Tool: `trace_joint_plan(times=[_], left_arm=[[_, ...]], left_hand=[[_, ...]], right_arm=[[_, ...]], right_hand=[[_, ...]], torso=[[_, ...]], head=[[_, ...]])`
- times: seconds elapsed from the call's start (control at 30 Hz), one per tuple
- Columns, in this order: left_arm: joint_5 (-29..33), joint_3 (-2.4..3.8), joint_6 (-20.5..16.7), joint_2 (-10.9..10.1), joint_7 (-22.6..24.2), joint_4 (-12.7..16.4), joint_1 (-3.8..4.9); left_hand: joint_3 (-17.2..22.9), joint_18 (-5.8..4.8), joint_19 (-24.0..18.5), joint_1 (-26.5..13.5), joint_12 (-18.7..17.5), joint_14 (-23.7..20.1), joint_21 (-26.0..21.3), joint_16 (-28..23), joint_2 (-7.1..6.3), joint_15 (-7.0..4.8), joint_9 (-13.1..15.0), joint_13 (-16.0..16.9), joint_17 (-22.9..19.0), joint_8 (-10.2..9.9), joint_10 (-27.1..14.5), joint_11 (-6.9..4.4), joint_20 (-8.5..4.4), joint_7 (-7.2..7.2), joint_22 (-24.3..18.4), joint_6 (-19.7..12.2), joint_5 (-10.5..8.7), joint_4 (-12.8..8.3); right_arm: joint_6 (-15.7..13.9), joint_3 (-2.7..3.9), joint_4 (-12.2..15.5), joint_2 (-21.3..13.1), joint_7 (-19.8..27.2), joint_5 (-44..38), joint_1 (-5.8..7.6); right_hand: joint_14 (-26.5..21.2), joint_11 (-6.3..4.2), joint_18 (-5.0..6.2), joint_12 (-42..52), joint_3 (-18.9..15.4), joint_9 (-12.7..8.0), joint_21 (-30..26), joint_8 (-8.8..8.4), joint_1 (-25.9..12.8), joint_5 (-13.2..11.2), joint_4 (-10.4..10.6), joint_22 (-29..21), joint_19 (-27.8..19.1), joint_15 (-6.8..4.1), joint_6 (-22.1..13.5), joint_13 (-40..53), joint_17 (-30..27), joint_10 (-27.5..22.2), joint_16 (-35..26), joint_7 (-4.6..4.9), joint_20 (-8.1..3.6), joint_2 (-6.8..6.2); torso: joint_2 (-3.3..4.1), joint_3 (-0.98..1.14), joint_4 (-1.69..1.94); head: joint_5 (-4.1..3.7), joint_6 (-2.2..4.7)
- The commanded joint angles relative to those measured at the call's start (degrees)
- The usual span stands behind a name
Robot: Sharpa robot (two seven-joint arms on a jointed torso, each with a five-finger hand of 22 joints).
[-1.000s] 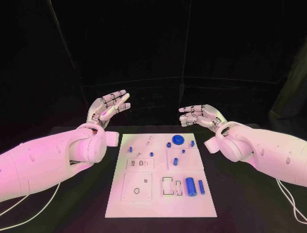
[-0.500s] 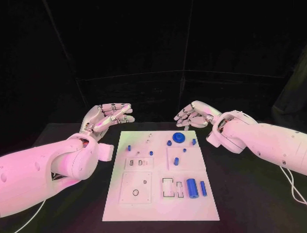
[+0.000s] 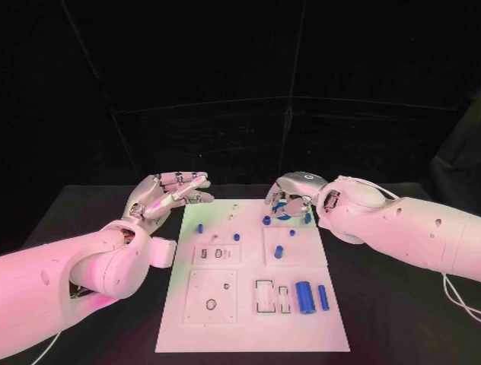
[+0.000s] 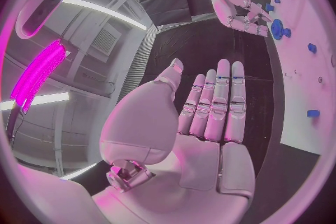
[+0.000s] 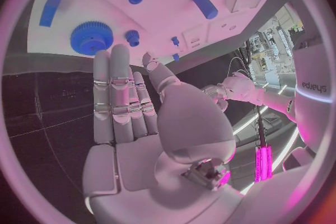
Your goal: Assemble the parts on the task board
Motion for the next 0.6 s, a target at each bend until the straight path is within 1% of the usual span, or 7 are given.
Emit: trace_joint_plan(times=[0.03, 0.17, 0.27, 0.33, 0.4, 0.5, 0.6], left_arm=[[-0.5, 0.05, 1.3, 0.1, -0.2, 0.2, 0.09], [-0.5, 0.05, 1.3, 0.0, -0.2, 0.2, 0.10], [-0.5, 0.05, 1.3, 0.0, -0.4, 0.2, 0.10], [-0.5, 0.05, 1.3, 0.0, -0.5, 0.2, 0.10], [-0.5, 0.05, 1.4, 0.0, -0.6, 0.1, 0.10], [-0.5, 0.05, 1.5, 0.0, -0.7, 0.1, 0.10], [-0.5, 0.05, 1.6, 0.0, -0.8, 0.2, 0.10]], left_hand=[[-0.2, 0.74, 0.6, 0.1, -0.4, 0.3, -0.4, -0.4, 0.08, 0.13, -0.1, -0.1, 0.1, -0.5, 0.0, 0.40, 0.02, 0.33, -0.2, 0.3, -0.12, -0.1], [-0.3, 0.73, 0.6, 0.0, -0.7, 0.2, -0.5, -0.6, 0.16, 0.21, -0.1, -0.1, 0.2, -0.7, -0.1, 0.51, 0.07, 0.47, -0.3, 0.2, -0.12, -0.2], [-0.4, 0.74, 0.7, -0.1, -0.9, 0.2, -0.6, -0.7, 0.22, 0.24, -0.1, -0.1, 0.3, -0.9, -0.2, 0.58, 0.08, 0.55, -0.4, 0.1, -0.12, -0.2], [-0.5, 0.77, 1.2, -0.2, -1.2, 0.3, -0.5, -0.8, 0.33, 0.26, -0.1, -0.1, 0.4, -1.1, -0.3, 0.65, 0.08, 0.64, -0.4, 0.1, -0.12, -0.3], [-0.6, 0.77, 1.2, -0.2, -1.2, 0.3, -0.5, -0.9, 0.36, 0.25, -0.1, -0.1, 0.4, -1.1, -0.4, 0.67, 0.08, 0.65, -0.4, 0.0, -0.12, -0.3], [-0.6, 0.77, 1.3, -0.2, -1.2, 0.3, -0.5, -0.9, 0.38, 0.26, -0.1, -0.1, 0.4, -1.2, -0.4, 0.67, 0.08, 0.66, -0.4, 0.0, -0.12, -0.3], [-0.6, 0.77, 1.3, -0.2, -1.3, 0.3, -0.5, -0.9, 0.41, 0.26, -0.1, -0.1, 0.5, -1.2, -0.4, 0.68, 0.08, 0.67, -0.4, 0.0, -0.12, -0.3]], right_arm=[[2.5, 0.08, 0.5, 0.1, -3.4, -6.8, 0.20], [3.7, 0.08, 0.7, 0.2, -3.8, -7.4, 0.23], [4.7, 0.09, 0.8, 0.4, -4.1, -7.8, 0.25], [5.1, 0.09, 0.7, 0.6, -4.3, -8.1, 0.25], [5.5, 0.09, 0.6, 0.7, -4.3, -8.2, 0.26], [5.9, 0.09, 0.2, 1.0, -4.4, -8.4, 0.26], [6.4, 0.08, -0.2, 1.5, -4.4, -8.4, 0.26]], right_hand=[[1.4, -0.02, -0.56, 0.0, 0.8, 0.0, 3.4, -0.41, -0.8, -0.2, 0.1, 3.7, 0.4, 0.01, 0.0, 0.1, 2.0, -0.8, 2.8, 0.02, 0.15, -0.04], [1.0, -0.05, -1.21, -0.1, 1.2, 0.0, 7.3, -0.44, -0.9, -0.3, 0.2, 8.7, 1.9, 0.10, -0.3, 0.1, 3.7, -1.5, 5.2, -0.02, 0.25, -0.25], [1.2, 0.02, -1.92, -0.1, 1.6, 0.0, 10.9, -0.42, -1.1, -0.4, 0.4, 13.6, 3.8, 0.11, -0.5, 0.1, 7.5, -1.7, 9.4, -0.05, 0.34, -0.26], [1.2, 0.03, -2.36, 0.0, 1.8, 0.0, 13.2, -0.42, -1.1, -0.5, 0.5, 16.7, 4.9, 0.13, -0.5, 0.1, 11.2, -1.8, 13.2, -0.08, 0.39, -0.38], [1.1, 0.06, -2.60, 0.0, 2.1, 0.0, 14.5, -0.40, -1.2, -0.5, 0.6, 18.3, 5.4, 0.14, -0.5, 0.1, 13.0, -1.7, 15.3, -0.11, 0.45, -0.37], [1.0, 0.06, -2.88, 0.0, 2.4, 0.0, 15.9, -0.38, -1.2, -0.5, 0.7, 20.3, 6.0, 0.18, -0.4, 0.1, 15.3, -1.6, 17.6, -0.09, 0.50, -0.28], [1.0, 0.10, -3.07, 0.0, 2.7, 0.0, 16.9, -0.41, -1.3, -0.5, 0.9, 21.6, 6.5, 0.23, -0.4, 0.1, 16.7, -1.6, 19.2, -0.03, 0.54, -0.14]], torso=[[0.80, -0.06, 0.32], [0.97, -0.09, 0.47], [1.08, -0.13, 0.58], [1.06, -0.09, 0.53], [1.05, -0.07, 0.49], [1.15, -0.16, 0.47], [1.27, -0.15, 0.58]], head=[[-0.29, 0.04], [-0.37, 0.02], [-0.42, -0.11], [-0.47, -0.22], [-0.52, -0.30], [-0.53, -0.20], [-0.56, -0.24]])
